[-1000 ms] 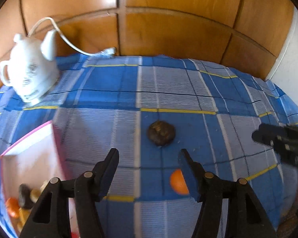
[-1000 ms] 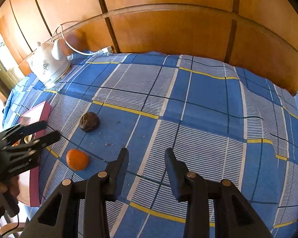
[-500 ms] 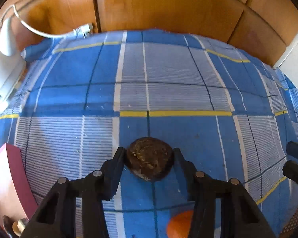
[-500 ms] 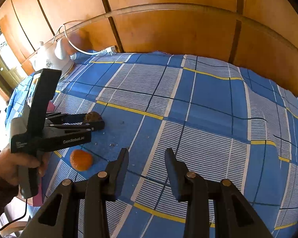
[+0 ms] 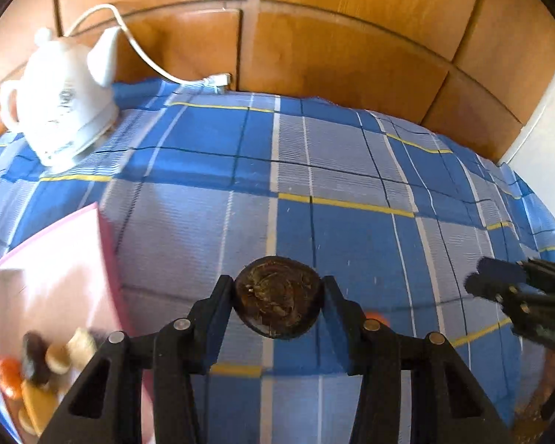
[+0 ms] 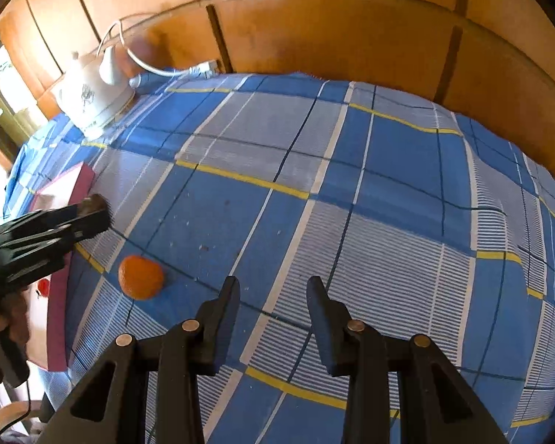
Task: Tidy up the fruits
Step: 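Carry the dark fruit toward the tray while the right tool closes on the mandarin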
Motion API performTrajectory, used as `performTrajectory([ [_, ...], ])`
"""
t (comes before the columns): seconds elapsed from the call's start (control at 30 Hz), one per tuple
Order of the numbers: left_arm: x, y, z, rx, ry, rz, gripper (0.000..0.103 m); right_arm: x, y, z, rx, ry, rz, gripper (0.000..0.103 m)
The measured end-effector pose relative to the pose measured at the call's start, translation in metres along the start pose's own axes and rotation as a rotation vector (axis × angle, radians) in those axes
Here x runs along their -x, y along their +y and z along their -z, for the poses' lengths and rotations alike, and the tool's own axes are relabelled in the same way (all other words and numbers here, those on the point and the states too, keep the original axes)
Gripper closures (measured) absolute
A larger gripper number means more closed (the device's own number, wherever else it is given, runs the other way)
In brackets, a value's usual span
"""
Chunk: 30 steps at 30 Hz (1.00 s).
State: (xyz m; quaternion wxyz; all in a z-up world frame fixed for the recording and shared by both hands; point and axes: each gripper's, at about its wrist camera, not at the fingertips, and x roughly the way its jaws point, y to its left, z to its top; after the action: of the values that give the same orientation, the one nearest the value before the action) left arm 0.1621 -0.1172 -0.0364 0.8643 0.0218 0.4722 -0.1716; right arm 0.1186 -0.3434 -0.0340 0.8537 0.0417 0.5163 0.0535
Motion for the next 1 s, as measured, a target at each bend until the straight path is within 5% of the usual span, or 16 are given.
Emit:
performTrajectory([
  [0.43, 0.047, 0.000, 0.062, -0.029, -0.041, 0.000, 0.055, -0.010, 0.052, 0.014, 0.133, 0.048, -0.223, 0.053],
  [0.7, 0.064, 0.005, 0.072, -0.003, -0.063, 0.024, 0.055, -0.033, 0.081, 0.005, 0.180, 0.084, -0.162, 0.052],
  [0.77, 0.068, 0.007, 0.075, 0.004, -0.067, 0.026, 0.055, -0.041, 0.086, 0.000, 0.175, 0.093, -0.184, 0.041],
  [1.0, 0.077, 0.016, 0.083, 0.033, -0.076, 0.031, 0.055, -0.065, 0.113, -0.009, 0.191, 0.138, -0.205, 0.040],
])
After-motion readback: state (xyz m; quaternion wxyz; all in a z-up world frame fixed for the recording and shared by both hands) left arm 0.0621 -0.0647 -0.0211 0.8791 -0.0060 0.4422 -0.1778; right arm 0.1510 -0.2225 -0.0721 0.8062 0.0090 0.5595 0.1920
